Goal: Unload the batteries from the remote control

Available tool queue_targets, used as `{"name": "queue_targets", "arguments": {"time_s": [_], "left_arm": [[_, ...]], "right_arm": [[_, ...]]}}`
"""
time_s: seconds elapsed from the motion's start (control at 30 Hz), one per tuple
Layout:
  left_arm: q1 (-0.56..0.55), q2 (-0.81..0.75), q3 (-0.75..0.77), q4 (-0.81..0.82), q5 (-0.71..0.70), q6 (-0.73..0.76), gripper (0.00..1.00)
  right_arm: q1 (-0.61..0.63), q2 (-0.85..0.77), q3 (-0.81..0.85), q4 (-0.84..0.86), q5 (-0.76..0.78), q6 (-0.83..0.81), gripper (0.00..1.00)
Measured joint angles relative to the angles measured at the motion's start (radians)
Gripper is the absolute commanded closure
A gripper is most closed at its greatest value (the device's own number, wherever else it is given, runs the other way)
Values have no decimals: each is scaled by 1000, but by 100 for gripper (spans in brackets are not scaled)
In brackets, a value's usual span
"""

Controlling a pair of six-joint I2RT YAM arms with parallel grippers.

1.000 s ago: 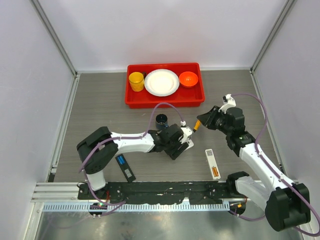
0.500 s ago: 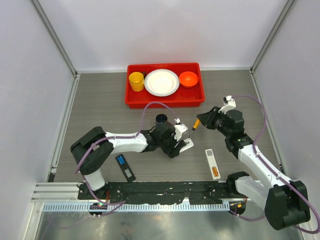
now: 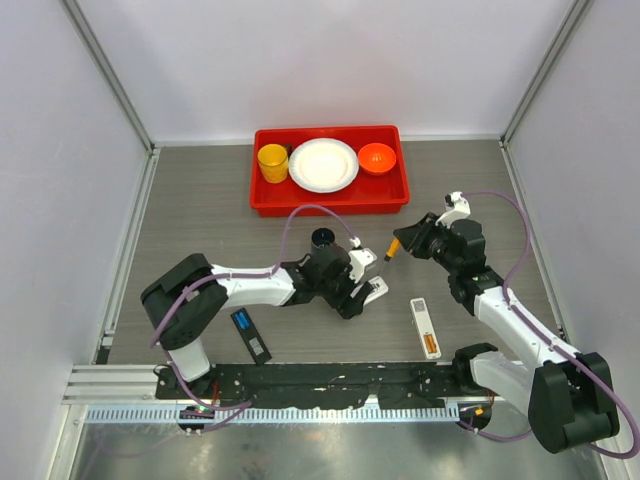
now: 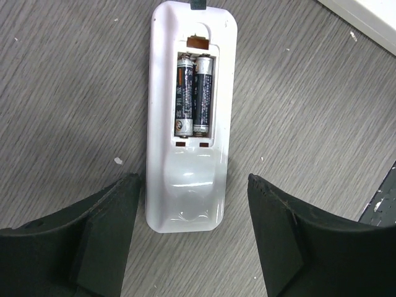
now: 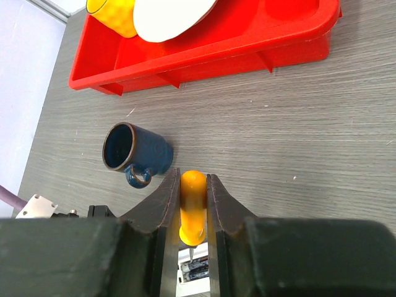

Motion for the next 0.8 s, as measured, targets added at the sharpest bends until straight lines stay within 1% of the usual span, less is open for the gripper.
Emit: {"name": "queue_targets", "arguments": {"time_s": [0.07,0.17,0.43,0.5,0.53,0.57,0.63,0.67,0.8], "left_arm": [[-1,-1,-4,7,-14,-1,30],[-6,-2,-9,14,-39,0,32],[-43,2,-8,3,-168,28,32],[-55,5,-6,1,-201,39,38],[-60,6,-6,0,-214,43,43],[-62,7,-6,-2,-225,48,51],[-64,7,-4,-5,-236,53,60],[-65,7,-3,-7,-239,54,67],[-66,12,6,-18,-253,57,74]], "right_arm": [[0,3,0,3,0,0,99],[0,12,0,10,-1,1,99],[0,14,0,7,-1,4,99],[0,14,2,6,-1,4,99],[0,14,2,5,-1,4,99],[0,14,2,6,-1,4,99],[0,14,2,6,-1,4,99],[0,14,2,6,-1,4,99],[0,18,2,14,-5,8,99]]}}
